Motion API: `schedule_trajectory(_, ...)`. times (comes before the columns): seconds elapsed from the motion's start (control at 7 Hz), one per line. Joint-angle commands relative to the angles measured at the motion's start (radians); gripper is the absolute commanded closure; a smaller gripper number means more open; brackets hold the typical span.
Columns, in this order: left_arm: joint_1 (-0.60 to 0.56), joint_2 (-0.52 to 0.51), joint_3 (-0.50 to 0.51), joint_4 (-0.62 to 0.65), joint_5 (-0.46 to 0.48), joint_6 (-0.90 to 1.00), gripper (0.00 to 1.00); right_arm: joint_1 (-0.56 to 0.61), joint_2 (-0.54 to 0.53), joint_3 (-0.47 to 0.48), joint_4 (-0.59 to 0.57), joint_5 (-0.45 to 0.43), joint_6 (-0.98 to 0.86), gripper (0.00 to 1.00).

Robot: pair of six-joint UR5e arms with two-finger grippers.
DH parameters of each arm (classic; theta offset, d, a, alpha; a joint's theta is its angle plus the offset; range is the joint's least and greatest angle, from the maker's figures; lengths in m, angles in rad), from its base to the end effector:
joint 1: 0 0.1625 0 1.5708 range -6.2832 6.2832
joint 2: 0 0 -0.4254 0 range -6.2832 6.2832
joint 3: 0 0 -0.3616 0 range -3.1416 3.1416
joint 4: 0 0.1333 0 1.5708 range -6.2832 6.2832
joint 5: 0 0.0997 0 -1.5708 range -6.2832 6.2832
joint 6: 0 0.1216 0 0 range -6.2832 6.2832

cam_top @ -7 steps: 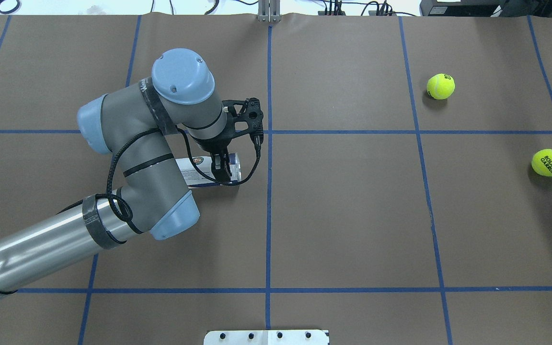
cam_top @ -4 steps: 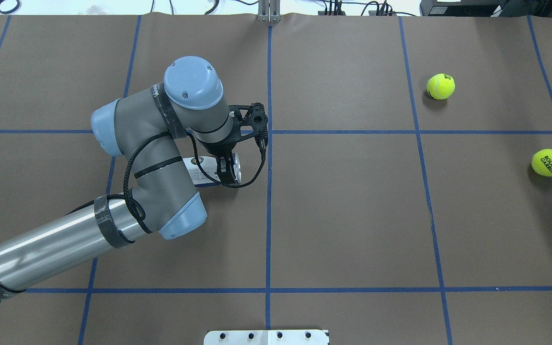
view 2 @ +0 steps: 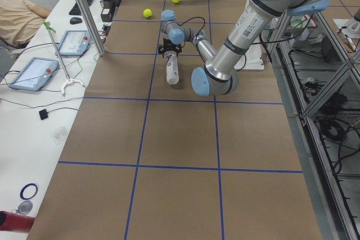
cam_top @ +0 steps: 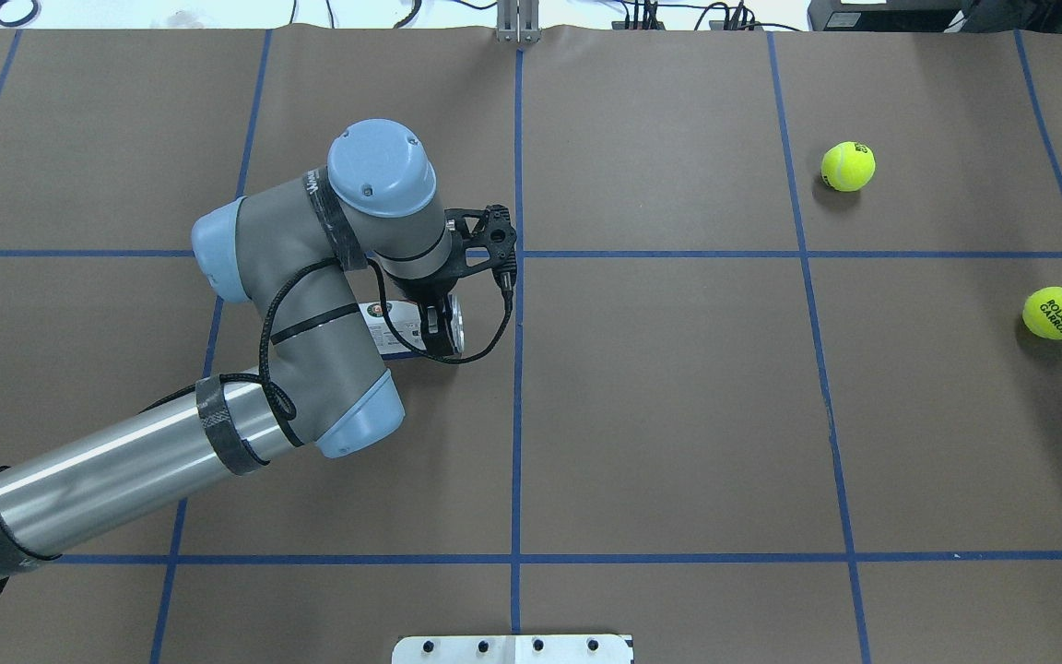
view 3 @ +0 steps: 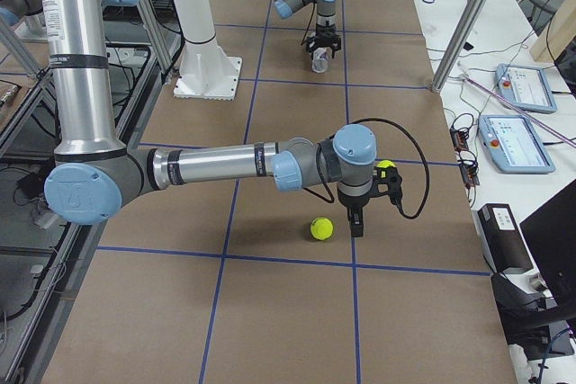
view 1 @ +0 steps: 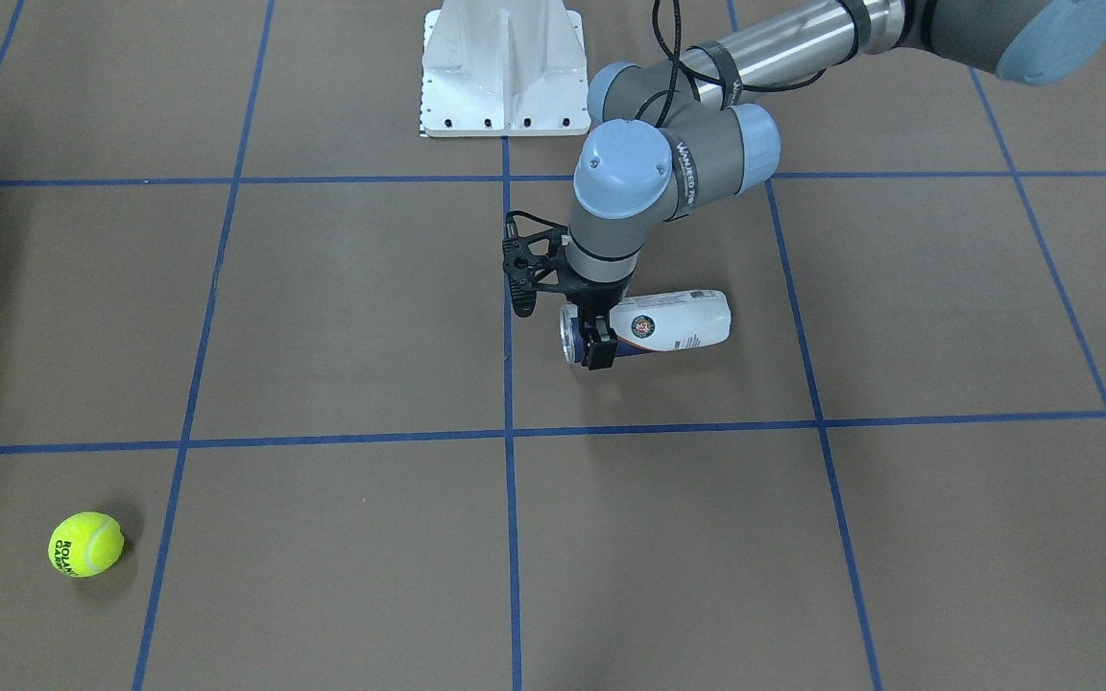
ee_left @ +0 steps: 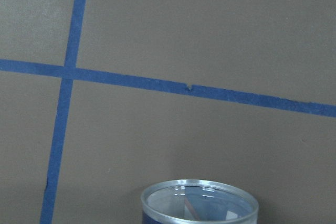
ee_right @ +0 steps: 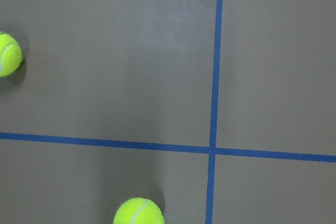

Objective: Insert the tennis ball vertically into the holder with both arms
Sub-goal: 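Close the left gripper on the tube's end and lift it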

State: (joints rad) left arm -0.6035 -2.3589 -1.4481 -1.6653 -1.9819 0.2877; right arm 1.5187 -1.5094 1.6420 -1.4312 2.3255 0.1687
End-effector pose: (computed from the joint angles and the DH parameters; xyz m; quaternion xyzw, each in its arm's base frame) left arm 0.5572 -0.4870 0.2514 0.2791 0.2997 0.5951 0.6915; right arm 0.0237 -0.5063 0.5978 0.0851 -0.3767 0.0038 0.9224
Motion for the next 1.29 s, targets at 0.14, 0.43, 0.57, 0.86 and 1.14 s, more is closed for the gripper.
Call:
schedule_trajectory(0.14, 0.017, -0.003, 0.021, -0.008, 0.000, -0.016, 0.01, 0.000, 0.000, -0.002, 0.000, 0.000, 0.000, 0.00)
schedule_trajectory(0.43, 0.025, -0.003, 0.081, -0.088, 0.020, -0.016, 0.01, 0.000, 0.000, -0.002, 0.000, 0.000, 0.000, 0.00)
schedule_trajectory(0.57, 0.027, -0.003, 0.089, -0.103, 0.020, -0.016, 0.01, 0.000, 0.000, -0.004, 0.000, 0.000, 0.000, 0.00)
schedule_trajectory(0.86, 0.028, -0.003, 0.089, -0.103, 0.020, -0.015, 0.04, 0.000, 0.000, -0.004, 0.000, 0.000, 0.000, 0.00)
schedule_trajectory(1.14, 0.027, -0.002, 0.084, -0.096, 0.046, -0.012, 0.23, 0.000, 0.002, -0.004, 0.000, 0.000, 0.000, 0.00)
